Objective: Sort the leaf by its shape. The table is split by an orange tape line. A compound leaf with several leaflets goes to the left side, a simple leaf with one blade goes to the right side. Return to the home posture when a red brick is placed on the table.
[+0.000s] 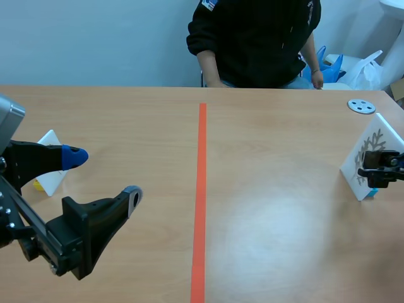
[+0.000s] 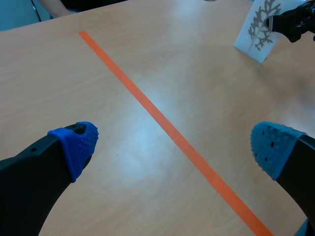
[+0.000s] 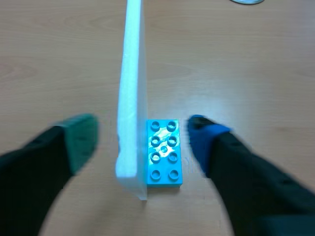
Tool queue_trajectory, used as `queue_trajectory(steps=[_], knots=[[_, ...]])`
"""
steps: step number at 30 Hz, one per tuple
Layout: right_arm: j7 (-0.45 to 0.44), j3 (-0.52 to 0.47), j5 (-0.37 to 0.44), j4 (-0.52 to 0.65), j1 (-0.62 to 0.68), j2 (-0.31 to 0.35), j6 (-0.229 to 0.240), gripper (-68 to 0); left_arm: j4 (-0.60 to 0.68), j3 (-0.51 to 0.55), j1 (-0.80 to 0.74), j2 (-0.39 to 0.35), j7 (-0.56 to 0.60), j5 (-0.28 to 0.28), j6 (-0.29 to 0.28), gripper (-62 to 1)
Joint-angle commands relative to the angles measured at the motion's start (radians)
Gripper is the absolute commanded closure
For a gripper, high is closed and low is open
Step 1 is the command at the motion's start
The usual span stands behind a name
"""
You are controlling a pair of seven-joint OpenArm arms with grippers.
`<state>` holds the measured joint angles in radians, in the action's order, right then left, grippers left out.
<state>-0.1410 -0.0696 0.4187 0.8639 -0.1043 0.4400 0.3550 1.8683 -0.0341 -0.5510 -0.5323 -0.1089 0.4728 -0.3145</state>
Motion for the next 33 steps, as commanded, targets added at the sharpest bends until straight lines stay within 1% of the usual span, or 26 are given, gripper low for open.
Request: queue_trajectory(steps=[1, 3, 6, 7, 10, 13, 16, 19, 21, 24, 27, 29, 31, 33], knots=[[-0.029, -0.008, 0.008, 0.027, -0.012, 0.017, 0.000, -46.0, 0.024, 0.003, 0.003, 0.003, 0.011, 0.006, 0.002, -62.3], [-0.031, -0.008, 0.008, 0.034, -0.012, 0.018, 0.000, -51.1, 0.024, 0.003, 0.003, 0.003, 0.011, 0.006, 0.002, -62.3], [-0.026, -0.008, 0.020, 0.064, 0.003, 0.023, 0.005, -65.4, 0.024, 0.003, 0.003, 0.003, 0.011, 0.006, 0.002, -62.3], [-0.026, -0.009, 0.025, 0.085, 0.012, 0.025, 0.005, -67.9, 0.024, 0.003, 0.003, 0.003, 0.011, 0.006, 0.002, -62.3], [-0.014, -0.010, 0.043, 0.159, 0.058, 0.037, 0.012, -67.9, 0.024, 0.003, 0.003, 0.003, 0.011, 0.006, 0.002, -62.3], [0.038, -0.032, 0.046, 0.254, 0.117, 0.048, 0.011, -67.9, 0.024, 0.003, 0.003, 0.003, 0.011, 0.006, 0.002, -62.3], [0.080, -0.086, 0.051, 0.361, 0.195, 0.048, 0.011, -67.9, 0.024, 0.003, 0.003, 0.003, 0.011, 0.006, 0.002, -62.3], [0.116, -0.150, 0.089, 0.478, 0.286, 0.048, 0.012, -67.9, 0.024, 0.003, 0.003, 0.003, 0.011, 0.006, 0.002, -62.3], [0.138, -0.188, 0.091, 0.563, 0.353, 0.048, 0.020, -67.9, 0.024, 0.003, 0.003, 0.003, 0.011, 0.006, 0.002, -62.3], [0.148, -0.229, 0.091, 0.685, 0.455, 0.048, 0.035, -67.9, 0.024, 0.003, 0.003, 0.003, 0.011, 0.006, 0.002, -62.3], [0.161, -0.237, 0.091, 0.804, 0.556, 0.047, 0.043, -67.9, 0.024, 0.003, 0.003, 0.003, 0.011, 0.006, 0.002, -62.3], [0.163, -0.237, 0.091, 0.877, 0.615, 0.045, 0.065, -67.9, 0.024, 0.003, 0.003, 0.003, 0.011, 0.006, 0.002, -62.3], [0.172, -0.237, 0.090, 0.950, 0.666, 0.031, 0.066, -67.9, 0.024, 0.003, 0.003, 0.003, 0.011, 0.006, 0.001, -62.3], [0.192, -0.237, 0.090, 1.020, 0.707, 0.013, 0.085, -67.9, 0.024, 0.003, 0.003, 0.003, 0.011, 0.006, 0.001, -62.3]])
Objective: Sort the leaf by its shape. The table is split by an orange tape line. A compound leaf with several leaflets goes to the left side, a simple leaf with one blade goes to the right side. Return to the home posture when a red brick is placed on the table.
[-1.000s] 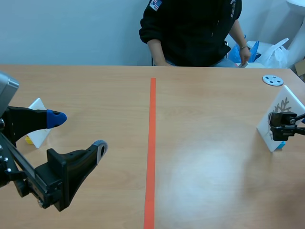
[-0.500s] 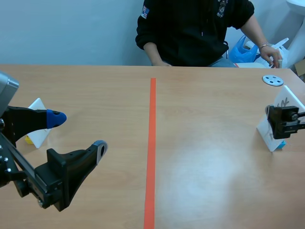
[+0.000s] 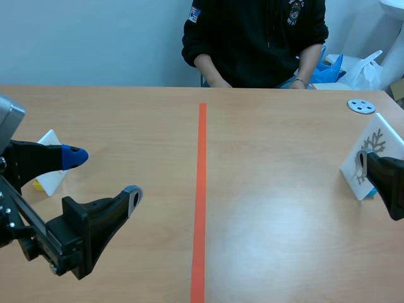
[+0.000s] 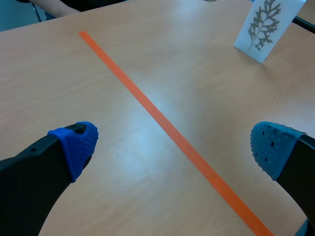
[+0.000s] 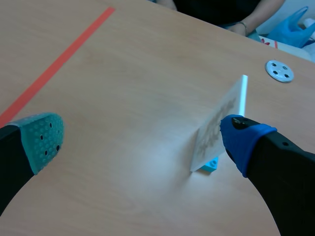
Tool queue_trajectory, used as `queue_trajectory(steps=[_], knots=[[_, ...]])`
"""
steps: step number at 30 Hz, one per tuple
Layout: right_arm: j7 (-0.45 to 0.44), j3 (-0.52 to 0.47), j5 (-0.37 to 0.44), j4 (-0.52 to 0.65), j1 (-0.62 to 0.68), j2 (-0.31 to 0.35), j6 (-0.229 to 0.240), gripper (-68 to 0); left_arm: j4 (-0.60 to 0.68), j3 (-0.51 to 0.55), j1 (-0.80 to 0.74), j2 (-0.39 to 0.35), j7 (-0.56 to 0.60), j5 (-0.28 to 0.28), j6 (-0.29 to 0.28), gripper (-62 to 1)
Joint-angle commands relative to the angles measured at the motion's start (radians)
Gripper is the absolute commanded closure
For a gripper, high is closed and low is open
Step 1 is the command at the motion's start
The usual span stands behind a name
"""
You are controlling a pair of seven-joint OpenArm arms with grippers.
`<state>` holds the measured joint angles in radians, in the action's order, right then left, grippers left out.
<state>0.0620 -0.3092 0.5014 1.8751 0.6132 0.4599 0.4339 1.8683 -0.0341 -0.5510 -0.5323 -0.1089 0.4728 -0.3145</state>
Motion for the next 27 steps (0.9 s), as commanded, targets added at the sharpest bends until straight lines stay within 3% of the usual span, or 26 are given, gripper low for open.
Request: queue_trajectory(steps=[1, 8, 18, 27], knots=[[-0.005, 0.003, 0.007, 0.043, 0.008, -0.019, 0.008, -67.9, 0.024, 0.003, 0.003, 0.003, 0.011, 0.006, 0.001, -62.3], [0.029, 0.032, 0.003, 0.187, 0.085, -0.069, 0.012, -67.9, 0.024, 0.003, 0.003, 0.003, 0.011, 0.006, 0.001, -62.3], [0.037, 0.167, -0.005, 0.192, 0.104, -0.112, 0.011, -67.9, 0.024, 0.003, 0.003, 0.002, 0.007, 0.006, 0.001, -62.3], [0.037, 0.175, -0.024, 0.192, 0.104, -0.114, 0.007, -67.9, 0.024, 0.003, 0.003, 0.002, 0.006, 0.006, 0.001, -62.3]])
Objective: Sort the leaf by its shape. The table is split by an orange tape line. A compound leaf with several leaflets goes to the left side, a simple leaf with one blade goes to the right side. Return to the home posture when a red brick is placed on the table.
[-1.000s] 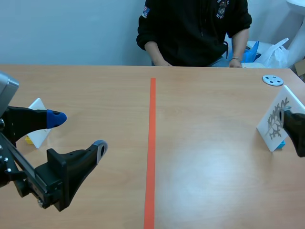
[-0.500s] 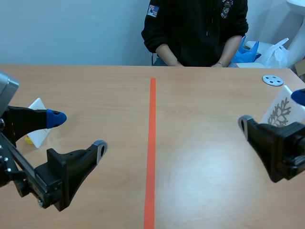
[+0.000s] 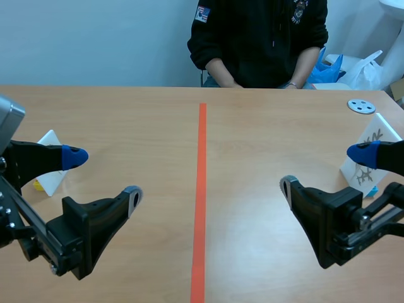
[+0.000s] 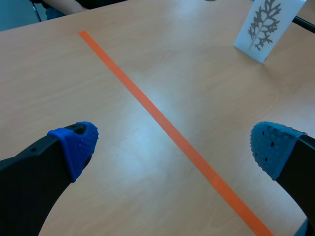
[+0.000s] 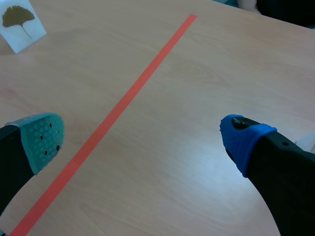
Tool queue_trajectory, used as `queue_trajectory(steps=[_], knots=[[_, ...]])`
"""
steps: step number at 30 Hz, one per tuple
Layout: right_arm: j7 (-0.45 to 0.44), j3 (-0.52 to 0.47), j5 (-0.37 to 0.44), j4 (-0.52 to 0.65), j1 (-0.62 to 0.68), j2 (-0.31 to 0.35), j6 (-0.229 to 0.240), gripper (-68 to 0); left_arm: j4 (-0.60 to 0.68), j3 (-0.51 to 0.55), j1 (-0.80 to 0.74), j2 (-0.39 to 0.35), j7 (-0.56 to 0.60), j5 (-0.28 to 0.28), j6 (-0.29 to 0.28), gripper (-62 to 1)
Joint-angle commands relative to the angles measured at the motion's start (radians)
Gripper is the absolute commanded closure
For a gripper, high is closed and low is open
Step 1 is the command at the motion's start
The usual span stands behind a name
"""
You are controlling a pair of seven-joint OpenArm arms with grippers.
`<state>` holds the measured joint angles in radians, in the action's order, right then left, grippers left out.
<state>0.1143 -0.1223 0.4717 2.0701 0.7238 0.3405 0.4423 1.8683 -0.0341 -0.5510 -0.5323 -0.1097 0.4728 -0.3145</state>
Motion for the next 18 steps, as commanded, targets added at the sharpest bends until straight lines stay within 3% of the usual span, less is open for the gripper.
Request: queue_trajectory(steps=[1, 5, 8, 18], knots=[[-0.015, -0.012, 0.006, -0.003, -0.006, 0.006, -0.005, -67.9, 0.024, 0.003, 0.003, 0.002, 0.007, 0.006, 0.001, -62.3], [-0.006, -0.012, 0.003, -0.003, -0.006, 0.006, -0.009, -67.9, 0.024, 0.003, 0.003, 0.002, 0.007, 0.006, 0.001, -62.3], [0.000, -0.012, -0.002, -0.003, -0.006, 0.007, -0.037, -67.9, 0.024, 0.003, 0.003, 0.002, 0.007, 0.006, 0.001, -62.3], [0.000, -0.013, -0.019, -0.003, -0.006, 0.070, -0.057, -67.9, 0.024, 0.003, 0.003, 0.000, 0.007, 0.006, 0.001, -62.3]])
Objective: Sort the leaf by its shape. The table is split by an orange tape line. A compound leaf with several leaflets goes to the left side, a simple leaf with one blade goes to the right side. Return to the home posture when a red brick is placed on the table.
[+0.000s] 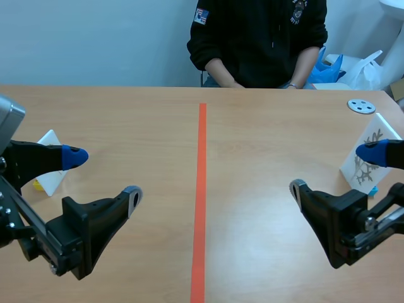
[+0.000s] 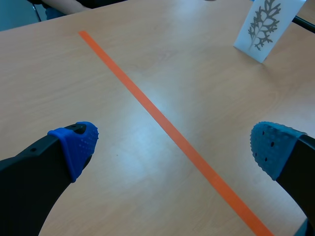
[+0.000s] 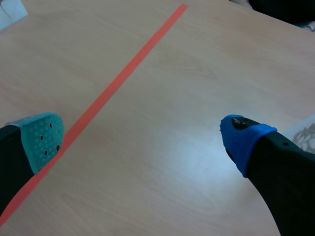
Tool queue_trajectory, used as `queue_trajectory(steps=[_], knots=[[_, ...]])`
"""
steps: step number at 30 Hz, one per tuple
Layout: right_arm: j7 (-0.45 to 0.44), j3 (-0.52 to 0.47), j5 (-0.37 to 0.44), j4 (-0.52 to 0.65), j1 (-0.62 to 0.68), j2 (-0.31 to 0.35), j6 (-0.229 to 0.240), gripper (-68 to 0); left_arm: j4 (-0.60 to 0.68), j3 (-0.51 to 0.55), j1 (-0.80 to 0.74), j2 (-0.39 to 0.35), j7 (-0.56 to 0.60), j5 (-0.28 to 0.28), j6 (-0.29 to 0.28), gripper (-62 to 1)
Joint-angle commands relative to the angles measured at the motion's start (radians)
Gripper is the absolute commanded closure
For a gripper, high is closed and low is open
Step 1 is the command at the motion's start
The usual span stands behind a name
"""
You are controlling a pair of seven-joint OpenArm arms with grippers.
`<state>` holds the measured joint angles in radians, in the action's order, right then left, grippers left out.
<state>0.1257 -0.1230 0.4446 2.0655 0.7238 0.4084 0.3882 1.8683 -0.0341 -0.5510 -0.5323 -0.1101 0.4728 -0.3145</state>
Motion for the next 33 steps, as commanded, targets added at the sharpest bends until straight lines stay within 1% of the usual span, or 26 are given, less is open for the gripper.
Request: queue_trajectory(steps=[1, 9, 12, 15, 33], knots=[[-0.011, -0.012, 0.008, 0.002, -0.006, 0.002, -0.003, -67.9, 0.024, 0.003, 0.003, 0.000, 0.007, 0.006, 0.001, -62.3], [-0.013, -0.012, 0.008, -0.031, -0.006, 0.002, -0.003, -67.9, 0.024, 0.003, 0.003, 0.000, 0.008, 0.006, 0.001, -62.3], [-0.028, -0.012, 0.008, -0.042, -0.006, 0.002, -0.003, -67.9, 0.024, 0.003, 0.003, 0.000, 0.008, 0.006, 0.001, -62.3], [-0.040, -0.012, 0.008, -0.043, -0.009, 0.002, -0.003, -67.9, 0.024, 0.003, 0.003, 0.000, 0.008, 0.006, 0.001, -62.3], [-0.042, -0.012, 0.008, -0.043, -0.009, 0.002, -0.003, -67.9, 0.024, 0.003, 0.003, 0.000, 0.008, 0.006, 0.001, -62.3]])
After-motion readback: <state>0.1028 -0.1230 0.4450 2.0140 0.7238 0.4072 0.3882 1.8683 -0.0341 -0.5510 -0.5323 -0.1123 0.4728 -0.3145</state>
